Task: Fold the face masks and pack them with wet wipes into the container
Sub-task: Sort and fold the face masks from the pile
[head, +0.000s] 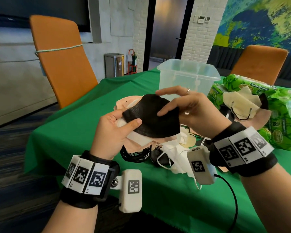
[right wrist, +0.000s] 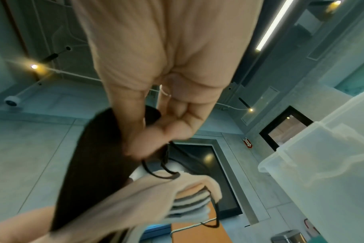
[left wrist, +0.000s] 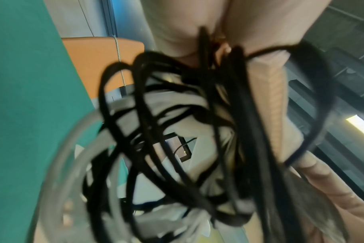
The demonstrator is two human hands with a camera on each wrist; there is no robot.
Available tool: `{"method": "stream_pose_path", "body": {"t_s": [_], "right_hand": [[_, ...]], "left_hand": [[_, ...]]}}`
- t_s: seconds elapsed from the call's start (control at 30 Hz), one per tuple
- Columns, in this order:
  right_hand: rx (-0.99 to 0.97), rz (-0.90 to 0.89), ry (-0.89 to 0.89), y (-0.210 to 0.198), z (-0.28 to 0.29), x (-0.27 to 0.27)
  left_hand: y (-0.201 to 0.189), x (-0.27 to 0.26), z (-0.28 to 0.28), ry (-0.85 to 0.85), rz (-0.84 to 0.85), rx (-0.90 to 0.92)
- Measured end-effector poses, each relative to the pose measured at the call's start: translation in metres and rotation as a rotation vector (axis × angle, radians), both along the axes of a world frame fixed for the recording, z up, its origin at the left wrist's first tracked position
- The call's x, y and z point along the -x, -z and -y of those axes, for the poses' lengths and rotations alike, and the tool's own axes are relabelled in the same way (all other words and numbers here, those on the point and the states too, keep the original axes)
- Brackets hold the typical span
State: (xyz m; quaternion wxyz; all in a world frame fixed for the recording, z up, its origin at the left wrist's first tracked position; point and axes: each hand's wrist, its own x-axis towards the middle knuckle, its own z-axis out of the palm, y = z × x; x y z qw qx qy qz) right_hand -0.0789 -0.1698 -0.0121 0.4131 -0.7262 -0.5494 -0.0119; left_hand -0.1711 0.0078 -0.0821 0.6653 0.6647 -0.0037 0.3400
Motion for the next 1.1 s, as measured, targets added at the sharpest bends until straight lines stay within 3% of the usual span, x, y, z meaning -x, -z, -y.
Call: {"method": "stream_pose_path", "body": {"t_s": [0.13, 0.27, 0.37, 0.47, 0.67, 1.1], "right_hand": [[0.051, -0.118, -0.084, 0.001, 0.0, 0.0], [-0.016, -0.239, -0.071, -0.006, 0.006, -0.003], [0.035, -0.135, 0.027, -0.015, 0.01, -0.006], [0.217, -0.009, 0.071, -0.024, 0.008, -0.001], [0.435, 0.421, 0.215, -0.021, -0.017, 0.009], [0.572, 0.666, 0.168, -0.028, -0.028, 0.016]], "left_hand": [[-0.001, 0.001, 0.0, -0.007, 0.003, 0.013], [0.0, 0.002, -0.006, -0.057, -0.03, -0.007], [0.0, 0.003, -0.009, -0.077, -0.052, -0.038], [0.0, 0.003, -0.007, -0.074, -0.037, -0.086], [-0.003, 0.004, 0.006, 0.045, 0.001, -0.164], [-0.002, 0.005, 0.011, 0.193, 0.005, -0.224]]}}
